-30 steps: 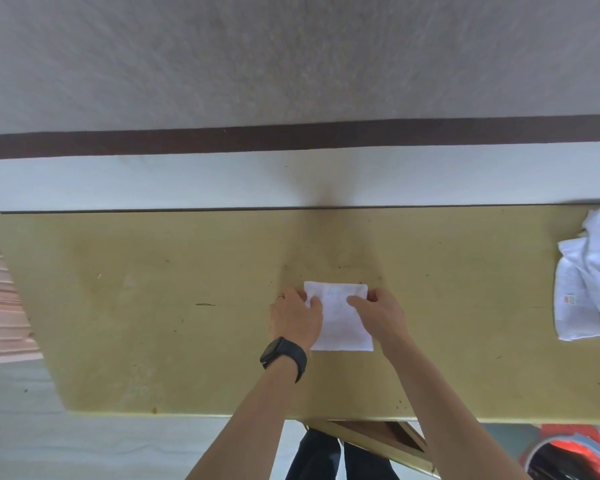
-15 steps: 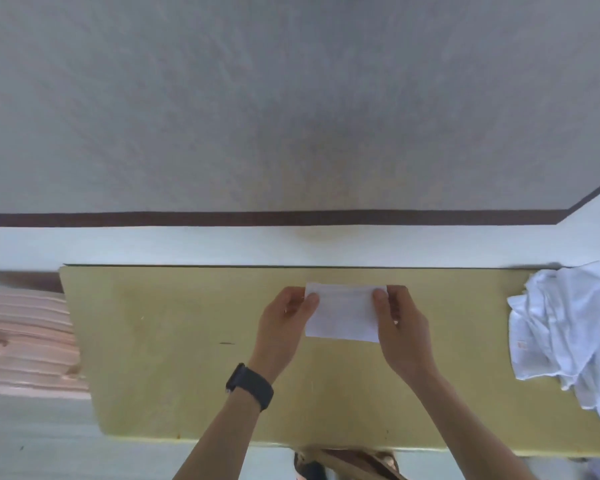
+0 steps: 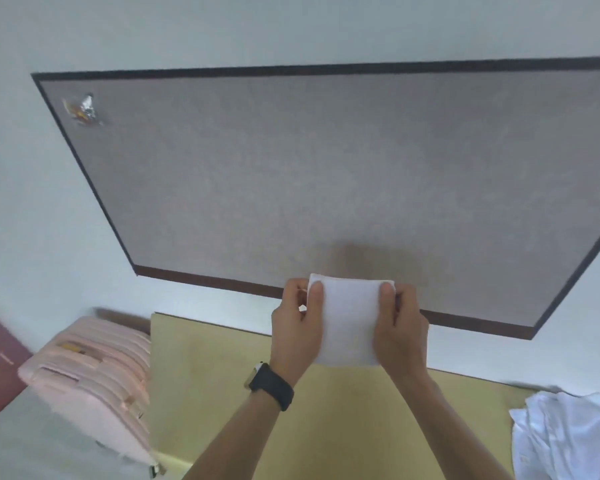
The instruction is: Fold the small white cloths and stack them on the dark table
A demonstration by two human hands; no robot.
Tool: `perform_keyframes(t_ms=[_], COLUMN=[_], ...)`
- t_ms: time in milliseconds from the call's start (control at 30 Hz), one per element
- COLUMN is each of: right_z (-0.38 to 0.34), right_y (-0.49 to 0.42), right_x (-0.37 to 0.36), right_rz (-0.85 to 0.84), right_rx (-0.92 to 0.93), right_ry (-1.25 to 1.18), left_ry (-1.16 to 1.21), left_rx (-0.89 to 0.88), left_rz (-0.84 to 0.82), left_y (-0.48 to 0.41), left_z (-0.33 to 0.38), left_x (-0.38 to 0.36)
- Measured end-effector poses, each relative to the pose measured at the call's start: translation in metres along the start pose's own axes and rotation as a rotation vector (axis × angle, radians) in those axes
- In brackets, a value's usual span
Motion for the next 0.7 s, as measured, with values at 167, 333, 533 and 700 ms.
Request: perform_keyframes(t_ms=[167,333,533,700], right_z=[-0.014,-0.027,-0.093,-0.151], right_y=[0.056,0.154,0.324,0.501], right_x=[-0.005,-0.038,-0.092,-0.11], right_rz=[-0.175,-0.446,-0.822,-1.181], right_rx=[0.026,0.049,0.151,0.296], right_ry=[-0.06,-0.068,-0.163,-0.232], left_ry=[-0.004,-0.034,-0.098,-0.219], left_rx=[0.063,0.181,0.344,0.431], left_rz=[0.214,0.504,0.859,1.08], left_y=[0.071,0.173,0.315,0.469], left_z=[0.009,0.001,0.005,0.03], left_x=[0.054,0.137,0.285,0.406])
Point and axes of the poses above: each hand's wrist, its own y-axis away from the middle knuckle, its own x-axis out of the back of the hand, z = x × y, the point moved 4 cm from there along -y, towards the middle knuckle, and after that the axes turned 4 degrees about -x, right-handed, at the moved point
